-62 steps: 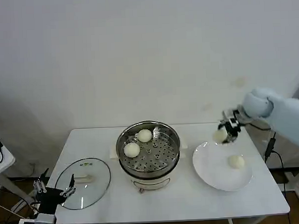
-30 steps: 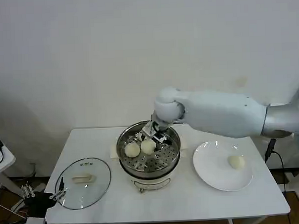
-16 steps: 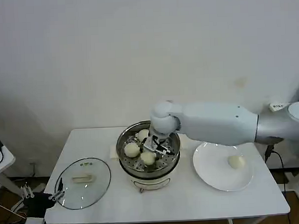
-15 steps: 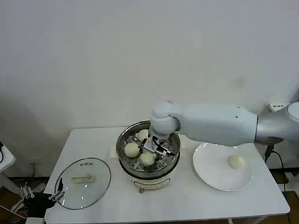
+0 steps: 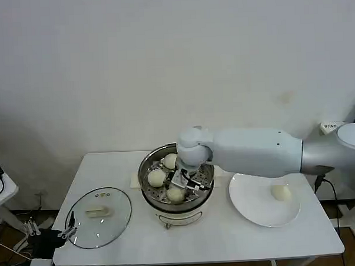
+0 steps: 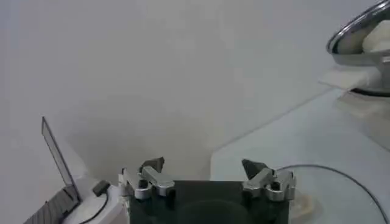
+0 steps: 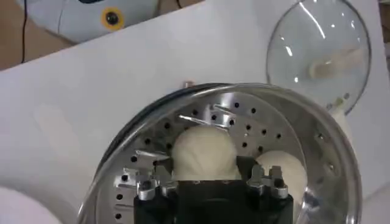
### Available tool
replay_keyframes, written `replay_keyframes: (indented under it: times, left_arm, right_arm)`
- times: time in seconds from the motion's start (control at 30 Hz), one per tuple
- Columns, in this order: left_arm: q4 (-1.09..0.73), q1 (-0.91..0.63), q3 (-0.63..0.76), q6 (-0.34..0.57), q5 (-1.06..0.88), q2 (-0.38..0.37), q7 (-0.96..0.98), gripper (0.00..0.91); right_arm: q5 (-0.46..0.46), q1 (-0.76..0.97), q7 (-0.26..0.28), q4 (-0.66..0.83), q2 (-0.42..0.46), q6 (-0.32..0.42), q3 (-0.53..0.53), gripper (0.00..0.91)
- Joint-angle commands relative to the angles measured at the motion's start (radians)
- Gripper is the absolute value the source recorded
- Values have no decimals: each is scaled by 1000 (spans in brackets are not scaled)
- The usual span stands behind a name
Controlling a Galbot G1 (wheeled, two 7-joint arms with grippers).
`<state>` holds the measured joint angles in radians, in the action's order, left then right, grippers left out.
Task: Take steamed baozi put them in steamer then cover it.
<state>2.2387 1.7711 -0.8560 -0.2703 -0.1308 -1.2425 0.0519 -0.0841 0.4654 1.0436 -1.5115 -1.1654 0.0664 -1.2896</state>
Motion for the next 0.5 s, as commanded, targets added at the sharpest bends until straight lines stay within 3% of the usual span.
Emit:
replay_keyframes:
  times: [0.03,0.23,0.5]
  left_arm:
    - [0,0,0,0,0,2,0,907]
    - [-1,-7,1,-1,1,11,-1,907]
    - [-6,-23,10,-2,8,37,-3,907]
  right_arm:
    - [4,13,-5,-5,6,15,3,907]
    - [65,85,13,10,42,-7,25,907]
    - [197,147,50,105,147,-186,83,907]
